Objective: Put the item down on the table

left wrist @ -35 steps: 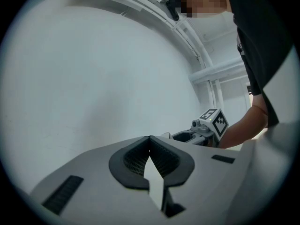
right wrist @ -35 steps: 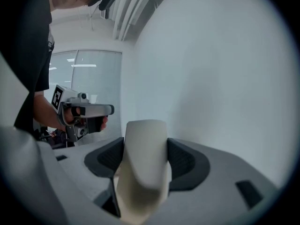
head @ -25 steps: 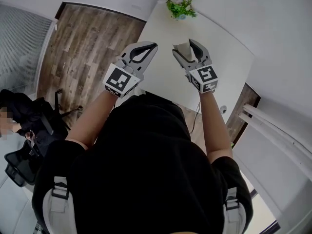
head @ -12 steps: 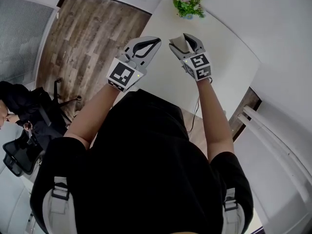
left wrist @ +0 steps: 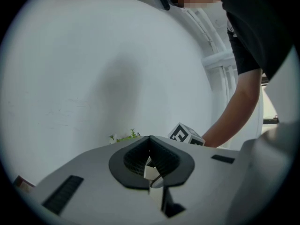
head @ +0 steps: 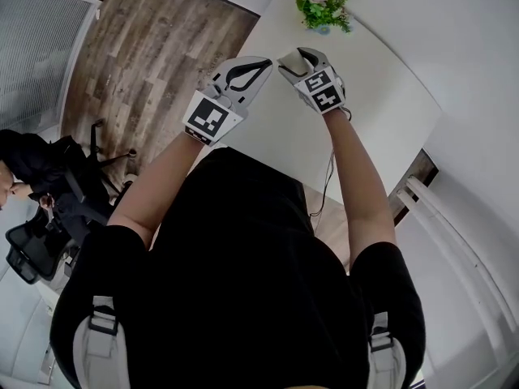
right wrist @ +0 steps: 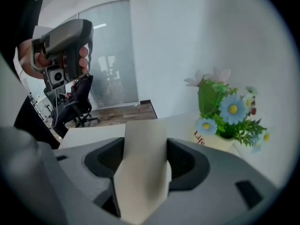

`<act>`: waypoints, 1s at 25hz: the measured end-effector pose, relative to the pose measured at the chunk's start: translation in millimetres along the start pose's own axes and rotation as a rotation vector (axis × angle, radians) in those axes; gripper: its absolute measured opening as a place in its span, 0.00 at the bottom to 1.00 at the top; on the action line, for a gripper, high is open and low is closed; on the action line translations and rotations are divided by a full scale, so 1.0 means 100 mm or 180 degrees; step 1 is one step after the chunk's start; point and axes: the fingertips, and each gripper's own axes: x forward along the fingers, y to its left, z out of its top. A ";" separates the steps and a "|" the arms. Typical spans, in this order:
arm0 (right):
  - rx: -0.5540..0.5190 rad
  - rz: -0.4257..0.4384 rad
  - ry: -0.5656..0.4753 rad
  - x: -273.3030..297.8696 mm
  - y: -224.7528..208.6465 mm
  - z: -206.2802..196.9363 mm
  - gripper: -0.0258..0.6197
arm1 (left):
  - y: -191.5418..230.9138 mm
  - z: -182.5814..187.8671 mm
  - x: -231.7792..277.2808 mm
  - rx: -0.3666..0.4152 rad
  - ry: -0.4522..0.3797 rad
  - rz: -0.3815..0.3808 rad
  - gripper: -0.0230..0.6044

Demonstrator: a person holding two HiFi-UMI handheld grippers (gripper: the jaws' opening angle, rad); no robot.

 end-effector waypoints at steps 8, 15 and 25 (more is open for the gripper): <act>-0.0301 0.0173 0.0425 0.43 -0.05 -0.16 0.49 | 0.13 -0.13 0.06 -0.0018 0.0089 0.0023 0.03; -0.0554 0.0243 0.0670 0.65 0.04 -0.25 0.49 | 0.20 -0.21 0.07 -0.0065 0.0135 0.0063 0.03; -0.0572 0.0321 0.0926 0.73 0.10 -0.35 0.50 | 0.15 -0.24 0.07 -0.0053 0.0160 0.0085 0.03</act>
